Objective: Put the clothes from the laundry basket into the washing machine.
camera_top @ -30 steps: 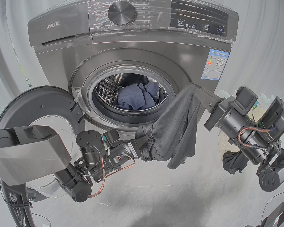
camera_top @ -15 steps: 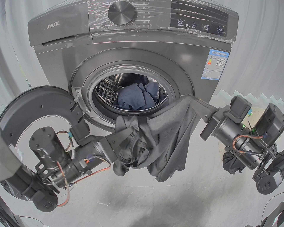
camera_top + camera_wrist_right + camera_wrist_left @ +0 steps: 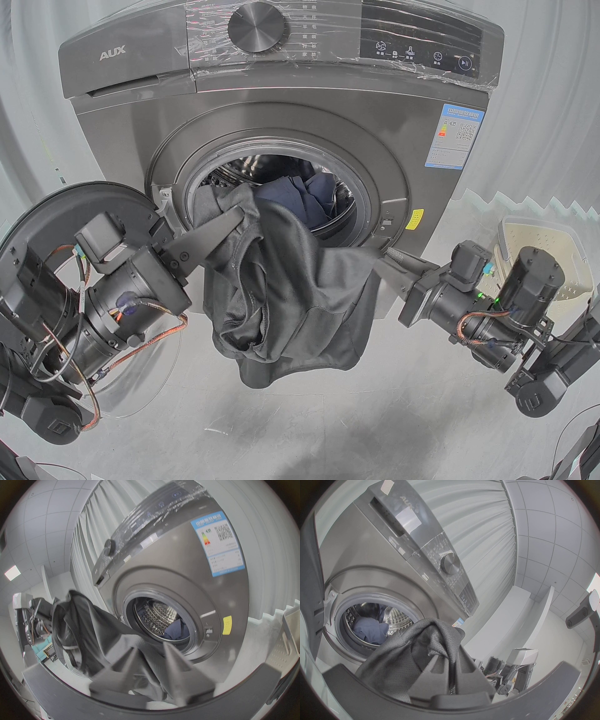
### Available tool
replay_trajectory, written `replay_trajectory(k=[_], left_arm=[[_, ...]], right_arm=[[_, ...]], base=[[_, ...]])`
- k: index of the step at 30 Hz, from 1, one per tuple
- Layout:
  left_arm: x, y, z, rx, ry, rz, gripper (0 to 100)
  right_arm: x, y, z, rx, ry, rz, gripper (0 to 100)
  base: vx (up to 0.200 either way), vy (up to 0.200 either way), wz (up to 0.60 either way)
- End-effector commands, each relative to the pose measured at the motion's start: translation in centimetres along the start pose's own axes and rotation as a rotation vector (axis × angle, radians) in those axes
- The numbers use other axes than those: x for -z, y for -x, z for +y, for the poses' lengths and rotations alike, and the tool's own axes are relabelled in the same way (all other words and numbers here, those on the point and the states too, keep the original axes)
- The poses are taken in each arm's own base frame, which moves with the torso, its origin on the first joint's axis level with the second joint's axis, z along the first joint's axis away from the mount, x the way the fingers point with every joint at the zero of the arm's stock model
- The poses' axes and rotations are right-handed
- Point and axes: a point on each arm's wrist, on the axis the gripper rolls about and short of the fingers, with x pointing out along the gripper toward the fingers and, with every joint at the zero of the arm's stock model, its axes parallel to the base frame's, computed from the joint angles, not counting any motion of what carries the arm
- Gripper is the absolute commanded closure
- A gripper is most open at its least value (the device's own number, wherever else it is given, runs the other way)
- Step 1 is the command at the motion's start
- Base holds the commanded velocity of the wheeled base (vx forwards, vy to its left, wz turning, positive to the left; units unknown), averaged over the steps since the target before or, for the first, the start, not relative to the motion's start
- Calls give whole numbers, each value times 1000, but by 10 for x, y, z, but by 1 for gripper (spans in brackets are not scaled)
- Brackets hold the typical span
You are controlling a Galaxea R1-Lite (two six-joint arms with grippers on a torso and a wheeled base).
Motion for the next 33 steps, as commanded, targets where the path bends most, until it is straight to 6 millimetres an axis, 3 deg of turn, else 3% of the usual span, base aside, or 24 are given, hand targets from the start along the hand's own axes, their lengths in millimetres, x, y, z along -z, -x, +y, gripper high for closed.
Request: replay_trajectory(k=[1, 10, 19, 23, 33], left_arm=[[-10, -3, -4, 15, -13, -42, 100], [-12, -7, -2, 4, -19, -58, 100], [-11, -17, 19, -83, -34, -83, 100], [-10, -18, 22, -90, -35, -80, 100], [-9, -18, 22, -88, -34, -78, 100]], right_arm=[[34, -6, -1, 4, -7, 113, 0], [65, -4, 10, -30, -11, 229, 0], [85, 7, 32, -104, -6, 320, 0], [89, 5, 44, -144, -3, 323, 0], [101, -14, 48, -159, 8, 310, 0]], base=[[0, 0, 0], [0, 0, 0], [0, 0, 0], [0, 0, 0], [0, 0, 0]])
